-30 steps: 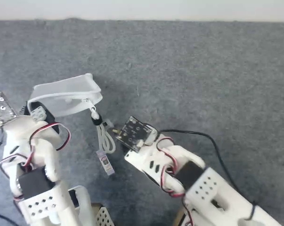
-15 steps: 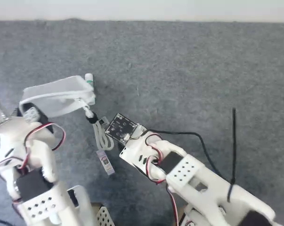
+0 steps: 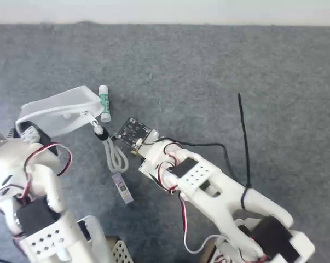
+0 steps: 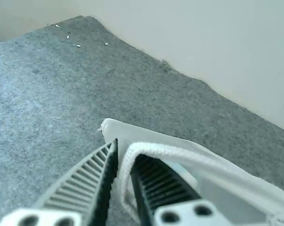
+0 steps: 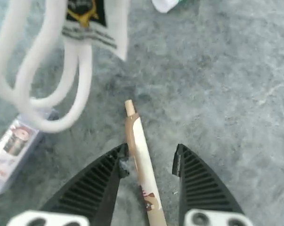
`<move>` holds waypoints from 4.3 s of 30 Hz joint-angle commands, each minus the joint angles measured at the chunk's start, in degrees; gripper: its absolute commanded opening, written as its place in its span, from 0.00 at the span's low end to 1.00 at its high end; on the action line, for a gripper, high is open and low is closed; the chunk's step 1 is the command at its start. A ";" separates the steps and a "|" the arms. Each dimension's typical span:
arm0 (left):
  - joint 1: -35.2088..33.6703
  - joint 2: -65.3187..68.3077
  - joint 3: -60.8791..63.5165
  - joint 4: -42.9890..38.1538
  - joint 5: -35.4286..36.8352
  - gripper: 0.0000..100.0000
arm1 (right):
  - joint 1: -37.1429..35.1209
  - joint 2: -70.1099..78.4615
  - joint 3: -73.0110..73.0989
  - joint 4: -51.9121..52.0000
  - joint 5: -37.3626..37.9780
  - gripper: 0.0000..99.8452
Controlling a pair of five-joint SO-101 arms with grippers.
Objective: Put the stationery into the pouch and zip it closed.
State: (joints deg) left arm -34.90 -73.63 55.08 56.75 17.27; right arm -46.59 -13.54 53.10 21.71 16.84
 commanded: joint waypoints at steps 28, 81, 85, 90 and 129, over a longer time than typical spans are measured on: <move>-1.76 -1.58 -4.44 -0.26 0.79 0.01 | 1.98 21.41 -24.62 17.71 2.73 0.15; 5.80 -1.58 -4.00 1.41 0.70 0.01 | 12.00 0.48 -23.12 29.14 -6.33 0.01; 6.42 -1.58 -4.00 1.41 0.62 0.01 | 12.62 -4.79 -21.36 29.05 -6.33 0.01; 6.42 -1.58 -3.91 1.41 0.62 0.01 | 12.53 -11.56 -18.11 28.70 -6.33 0.01; 19.25 -1.58 -3.74 3.96 -6.59 0.01 | 14.37 -54.20 8.44 10.59 -13.63 0.01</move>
State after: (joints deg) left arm -18.37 -73.63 54.99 60.00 13.05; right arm -32.97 -64.44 61.98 33.85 3.82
